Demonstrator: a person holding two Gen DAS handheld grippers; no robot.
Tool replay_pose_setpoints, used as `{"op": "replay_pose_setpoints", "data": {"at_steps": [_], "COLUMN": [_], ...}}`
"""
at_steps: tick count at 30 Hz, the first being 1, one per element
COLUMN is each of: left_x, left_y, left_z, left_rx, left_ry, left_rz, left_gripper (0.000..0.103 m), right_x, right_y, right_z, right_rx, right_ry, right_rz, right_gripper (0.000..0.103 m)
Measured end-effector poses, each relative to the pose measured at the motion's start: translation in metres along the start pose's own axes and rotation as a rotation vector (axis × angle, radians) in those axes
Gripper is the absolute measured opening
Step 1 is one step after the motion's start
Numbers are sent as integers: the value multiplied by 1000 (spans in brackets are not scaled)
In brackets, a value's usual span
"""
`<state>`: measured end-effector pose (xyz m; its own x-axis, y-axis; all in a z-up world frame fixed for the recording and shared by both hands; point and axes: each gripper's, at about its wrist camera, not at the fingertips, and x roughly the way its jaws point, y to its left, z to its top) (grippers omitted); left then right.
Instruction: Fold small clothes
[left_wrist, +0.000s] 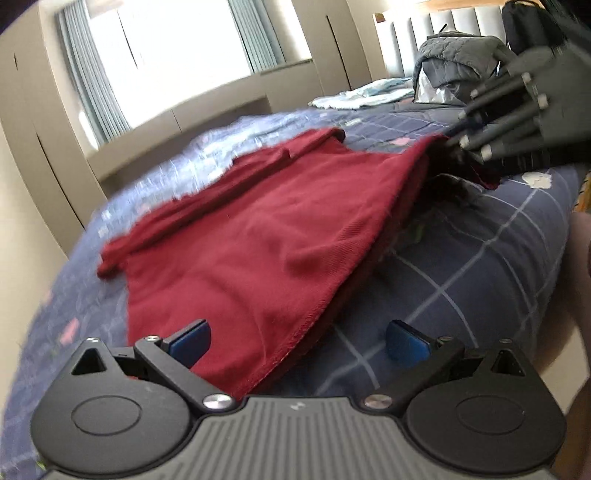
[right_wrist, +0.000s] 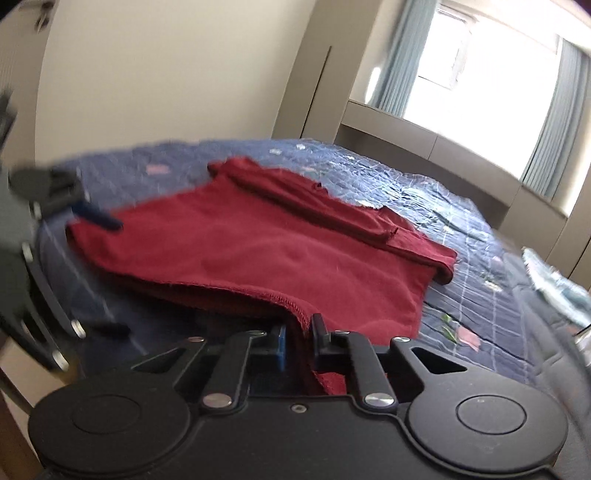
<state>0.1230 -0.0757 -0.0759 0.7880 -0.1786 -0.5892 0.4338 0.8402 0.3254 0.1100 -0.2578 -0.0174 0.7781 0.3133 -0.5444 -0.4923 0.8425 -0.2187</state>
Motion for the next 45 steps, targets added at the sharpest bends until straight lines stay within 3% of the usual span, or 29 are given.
{"op": "replay_pose_setpoints", "data": {"at_steps": [2, 5, 13, 17, 18, 20, 22, 24, 25, 27, 29, 37, 45], "left_x": [2, 10, 18, 21, 20, 19, 19, 17, 15, 12, 7, -31, -83], "left_y": [-5, -13, -12, 1, 6, 17, 21, 17, 12, 8, 9, 8, 16], "left_z": [5, 13, 1, -15, -17, -19, -18, -19, -19, -21, -20, -40, -51], "left_rx": [8, 48, 152, 266, 273, 245, 231, 267, 293, 337, 349, 497, 409], "left_ry": [-20, -27, 38, 66, 72, 85, 92, 82, 72, 49, 37, -53, 8], "left_rz": [45, 136, 244, 372, 384, 353, 312, 288, 285, 280, 251, 213, 16], "left_gripper": [103, 95, 57, 55, 51, 42, 26, 8, 6, 5, 5, 4, 4], "right_x": [-4, -7, -14, -11, -9, -2, 5, 9, 10, 11, 7, -25, -86], "right_y": [-6, -12, -5, 3, 6, 12, 19, 27, 30, 33, 32, 31, 45], "right_z": [8, 13, -6, -21, -26, -34, -42, -48, -51, -54, -54, -36, -32], "right_rx": [25, 38, 21, 2, -6, -17, -56, -115, -146, -197, -227, -291, -265], "right_ry": [-10, -22, 2, 39, 51, 81, 102, 106, 103, 91, 79, 87, 186], "right_rz": [15, 21, 12, 5, 3, -6, -27, -62, -84, -111, -116, -103, 57], "right_gripper": [6, 6, 6, 6, 6, 10, 16, 20, 20, 18, 5, 4, 4]}}
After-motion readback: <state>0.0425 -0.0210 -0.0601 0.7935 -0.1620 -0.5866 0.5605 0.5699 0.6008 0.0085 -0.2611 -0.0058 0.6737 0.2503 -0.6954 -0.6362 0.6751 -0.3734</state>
